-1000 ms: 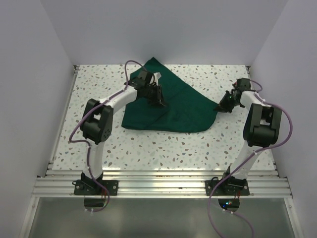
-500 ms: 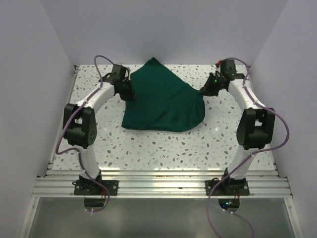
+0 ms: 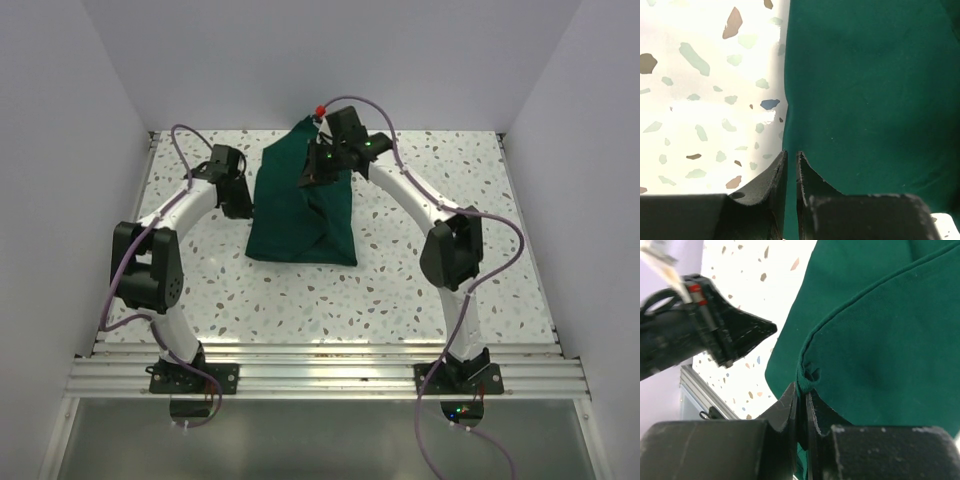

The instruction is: Prepare the surgical pack

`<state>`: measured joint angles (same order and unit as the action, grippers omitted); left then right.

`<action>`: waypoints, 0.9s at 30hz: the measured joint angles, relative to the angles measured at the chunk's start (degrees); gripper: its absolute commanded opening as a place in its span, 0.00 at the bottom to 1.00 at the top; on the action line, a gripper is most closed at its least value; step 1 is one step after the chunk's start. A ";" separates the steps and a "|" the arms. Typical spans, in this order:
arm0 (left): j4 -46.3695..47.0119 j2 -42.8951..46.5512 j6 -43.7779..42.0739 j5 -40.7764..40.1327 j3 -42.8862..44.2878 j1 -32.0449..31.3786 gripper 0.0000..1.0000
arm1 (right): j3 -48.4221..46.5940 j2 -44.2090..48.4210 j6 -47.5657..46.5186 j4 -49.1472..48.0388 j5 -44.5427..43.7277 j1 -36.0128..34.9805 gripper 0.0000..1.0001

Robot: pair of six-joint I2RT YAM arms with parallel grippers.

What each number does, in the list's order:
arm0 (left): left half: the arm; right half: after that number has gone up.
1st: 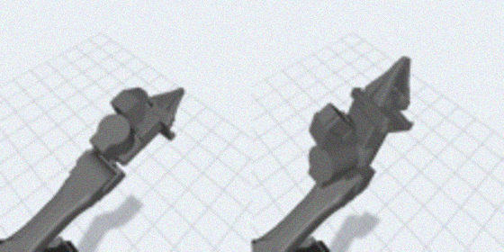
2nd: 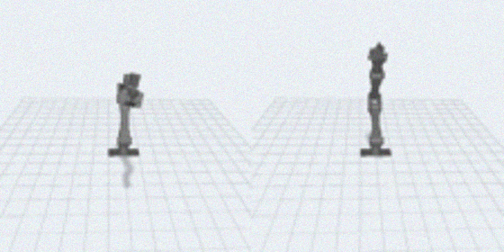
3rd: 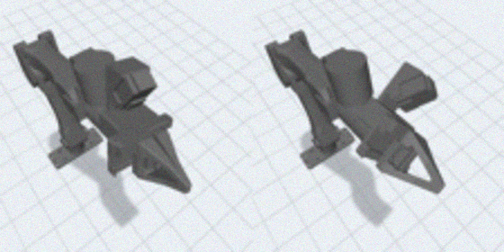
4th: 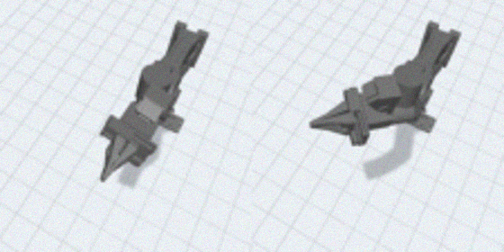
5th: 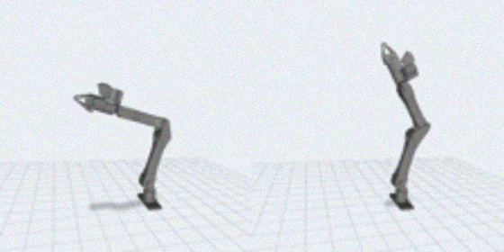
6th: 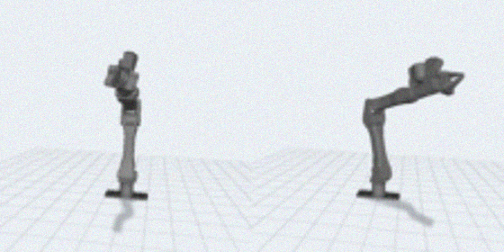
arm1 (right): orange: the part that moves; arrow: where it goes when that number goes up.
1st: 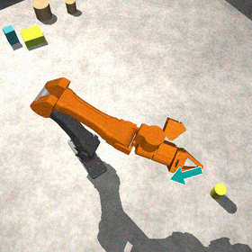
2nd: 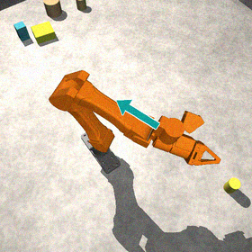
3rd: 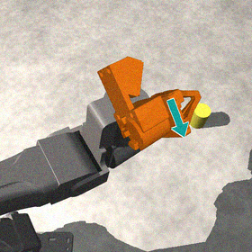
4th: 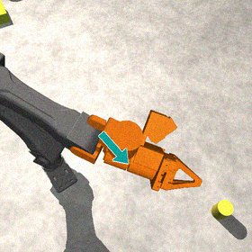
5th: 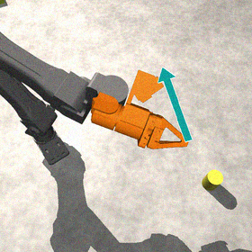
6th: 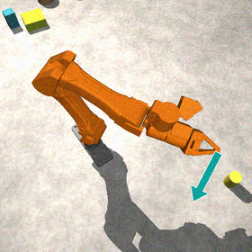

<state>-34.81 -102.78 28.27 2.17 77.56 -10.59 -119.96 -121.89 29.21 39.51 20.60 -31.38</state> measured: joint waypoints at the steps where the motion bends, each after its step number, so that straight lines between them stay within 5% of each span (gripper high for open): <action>1: 0.00 0.00 0.00 -0.13 -0.11 0.09 0.15 | -0.85 -1.53 0.28 0.28 0.02 -0.50 0.00; 27: 2.67 -0.48 1.25 2.12 -6.54 2.49 0.15 | -8.81 -14.34 4.92 -1.40 3.19 -5.90 0.00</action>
<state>-32.14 -103.26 29.52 4.29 71.02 -8.10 -128.77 -136.22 34.13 38.11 23.79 -37.28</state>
